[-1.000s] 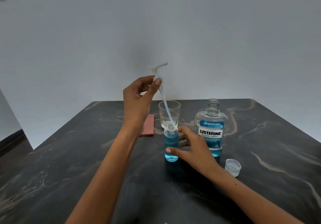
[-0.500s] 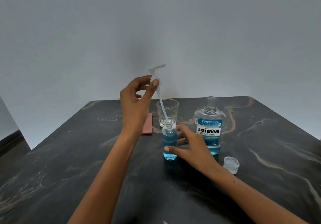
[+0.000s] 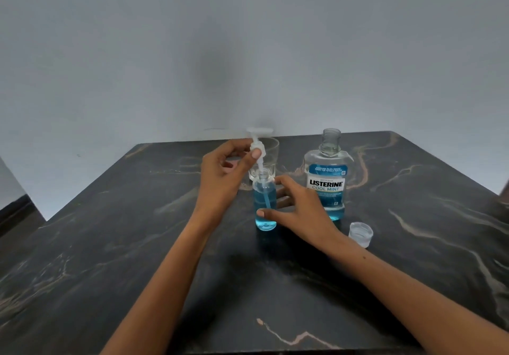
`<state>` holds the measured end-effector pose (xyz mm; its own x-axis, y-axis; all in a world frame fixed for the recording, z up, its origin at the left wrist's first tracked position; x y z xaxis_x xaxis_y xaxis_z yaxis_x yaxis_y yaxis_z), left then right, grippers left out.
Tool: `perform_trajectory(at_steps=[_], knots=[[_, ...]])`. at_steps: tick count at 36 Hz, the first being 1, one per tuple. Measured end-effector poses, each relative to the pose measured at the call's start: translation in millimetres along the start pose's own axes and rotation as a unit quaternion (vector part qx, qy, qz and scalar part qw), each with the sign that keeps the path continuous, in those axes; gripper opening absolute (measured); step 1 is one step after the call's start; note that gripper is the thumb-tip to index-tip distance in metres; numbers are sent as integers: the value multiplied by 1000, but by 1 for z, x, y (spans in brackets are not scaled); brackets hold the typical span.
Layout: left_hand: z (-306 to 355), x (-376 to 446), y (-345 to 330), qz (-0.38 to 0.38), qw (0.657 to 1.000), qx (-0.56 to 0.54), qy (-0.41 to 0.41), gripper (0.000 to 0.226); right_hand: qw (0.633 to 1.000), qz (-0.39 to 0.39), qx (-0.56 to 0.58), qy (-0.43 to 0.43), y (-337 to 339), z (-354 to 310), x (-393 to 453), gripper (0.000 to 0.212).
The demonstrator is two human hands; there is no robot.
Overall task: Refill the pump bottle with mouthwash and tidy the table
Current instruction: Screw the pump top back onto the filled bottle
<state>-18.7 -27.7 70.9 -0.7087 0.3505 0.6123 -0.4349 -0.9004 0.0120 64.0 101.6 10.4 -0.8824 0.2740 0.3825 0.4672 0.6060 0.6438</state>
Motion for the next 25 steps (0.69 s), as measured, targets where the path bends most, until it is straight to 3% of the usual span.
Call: perform_trajectory(at_steps=[9, 14, 20, 25], knots=[[-11, -9, -6, -40, 998, 42, 13, 19, 1000, 12, -3, 1, 0, 0, 1, 51], [-15, -13, -8, -20, 999, 29, 19, 21, 1000, 9, -8, 1, 0, -1, 1, 52], [-15, -15, -12, 5, 1000, -2, 26, 39, 1000, 8, -14, 3, 1, -4, 0, 58], [-19, -13, -15, -40, 997, -20, 59, 29, 1000, 6, -9, -2, 1, -4, 0, 57]])
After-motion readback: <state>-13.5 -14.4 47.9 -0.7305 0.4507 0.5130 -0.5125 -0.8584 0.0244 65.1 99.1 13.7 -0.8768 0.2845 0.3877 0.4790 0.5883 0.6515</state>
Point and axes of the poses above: each hand's wrist, its own x-axis towards the middle knuckle, its own y-axis out of the back of the hand, z = x × y, the point moved 5 cm from there along x, towards the middle knuckle, and after that the axes turned 8 degrees about -x, right-handed, at the moved point
